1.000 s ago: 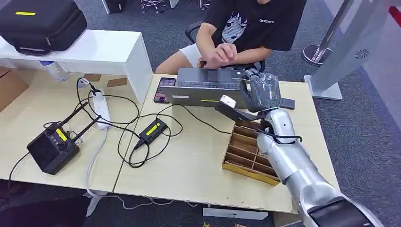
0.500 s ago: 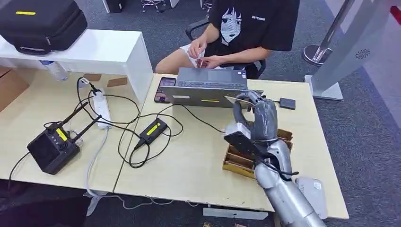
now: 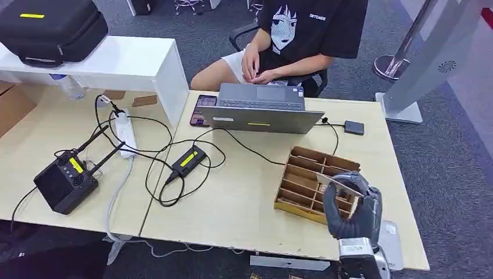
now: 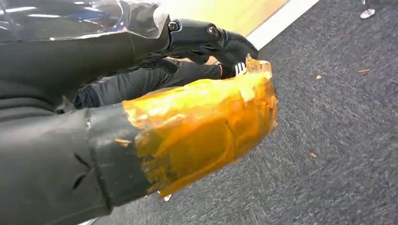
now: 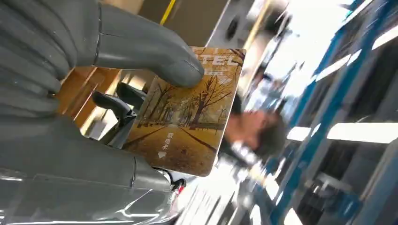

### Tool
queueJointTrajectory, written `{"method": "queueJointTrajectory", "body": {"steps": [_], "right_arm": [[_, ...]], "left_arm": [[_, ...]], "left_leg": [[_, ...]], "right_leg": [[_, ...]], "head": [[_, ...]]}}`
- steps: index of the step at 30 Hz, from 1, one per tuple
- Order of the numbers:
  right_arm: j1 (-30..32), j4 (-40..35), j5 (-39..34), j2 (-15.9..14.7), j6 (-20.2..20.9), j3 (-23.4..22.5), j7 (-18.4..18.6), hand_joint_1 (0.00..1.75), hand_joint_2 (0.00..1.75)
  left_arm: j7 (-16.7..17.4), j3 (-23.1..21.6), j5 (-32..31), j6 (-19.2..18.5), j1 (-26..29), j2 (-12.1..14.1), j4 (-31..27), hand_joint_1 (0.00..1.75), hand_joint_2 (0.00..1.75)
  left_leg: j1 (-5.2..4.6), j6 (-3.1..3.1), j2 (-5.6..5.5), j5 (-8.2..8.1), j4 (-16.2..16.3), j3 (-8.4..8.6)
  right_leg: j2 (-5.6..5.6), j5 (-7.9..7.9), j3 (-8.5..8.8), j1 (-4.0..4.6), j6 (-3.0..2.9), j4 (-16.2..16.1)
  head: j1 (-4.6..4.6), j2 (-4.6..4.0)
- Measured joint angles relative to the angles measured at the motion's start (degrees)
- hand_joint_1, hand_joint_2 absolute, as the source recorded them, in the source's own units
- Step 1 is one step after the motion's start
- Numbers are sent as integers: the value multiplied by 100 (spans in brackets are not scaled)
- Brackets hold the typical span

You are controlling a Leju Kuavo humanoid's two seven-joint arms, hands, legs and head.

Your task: Pass the card to the sensor for recognition and then transmit it.

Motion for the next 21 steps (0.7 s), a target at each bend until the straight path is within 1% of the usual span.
{"method": "queueJointTrajectory", "body": {"steps": [1, 3, 5, 6, 8, 11, 13, 16, 19, 21], "right_arm": [[71, -24, 849, -2, -260, -339, 479, 175, 175], [171, -22, 2218, 61, -404, -858, 1059, 173, 175], [202, 5, 2844, 151, -419, -1336, 1499, 175, 175], [211, 61, 3056, 181, -434, -1679, 1762, 175, 175], [249, 160, 3081, 206, -426, -2043, 1907, 175, 175], [282, 236, 3035, 216, -410, -2298, 1931, 175, 175], [299, 271, 2991, 221, -393, -2393, 1934, 175, 175], [331, 280, 3028, 223, -382, -2397, 2037, 175, 175], [351, 311, 3313, 221, -301, -2404, 2345, 175, 175], [360, 361, 3650, 219, -7, -2430, 2710, 175, 175]], "left_arm": [[37, 0, 0, 0, 0, -2, -11, 0, 0], [129, 0, 13, 0, 0, -2, -11, 0, 0], [208, 0, 26, 0, 0, -2, -11, 0, 0], [264, 0, 54, 0, 1, -2, -11, 0, 0], [324, 0, 63, 0, 1, -2, -11, 0, 0], [350, 0, 63, 0, 0, -2, -11, 0, 0], [354, 0, 63, 0, 0, -2, -11, 0, 0], [354, 0, 63, 0, 0, -2, -11, 0, 0], [350, 0, 92, 0, 0, -2, -11, 0, 0], [378, 0, 127, 0, 0, -2, -11, 0, 0]], "left_leg": [[-1, 0, 0, 0, 0, 0], [0, 0, -1, 0, 0, 0], [-1, 1, -1, 1, 0, 1], [-1, 1, -3, 1, 1, 1], [-1, 1, -5, 2, 1, 0], [-1, 1, -1, 1, 2, 2], [-1, 1, -1, 1, 2, 2], [0, 1, -2, 1, 2, 2], [1, 0, -1, 1, 0, 2], [1, 0, 0, 1, 0, 2]], "right_leg": [[0, 0, 1, 0, 0, 0], [-2, 1, 2, 0, 1, 0], [-2, 3, 3, -1, 1, 0], [-3, 3, 5, 0, 1, 0], [-4, 4, 6, -1, 1, 0], [-2, 5, 4, -1, 0, 0], [-2, 4, 4, 0, -1, 0], [-1, 4, 2, 0, -1, 1], [-1, 2, 1, 1, -3, 1], [1, 1, 1, 1, -2, 1]], "head": [[-2, 0], [0, 0], [-4, 0], [0, 0], [0, 0], [-2, 0], [-2, 0], [-2, 0], [-2, 0], [-2, 0]]}}
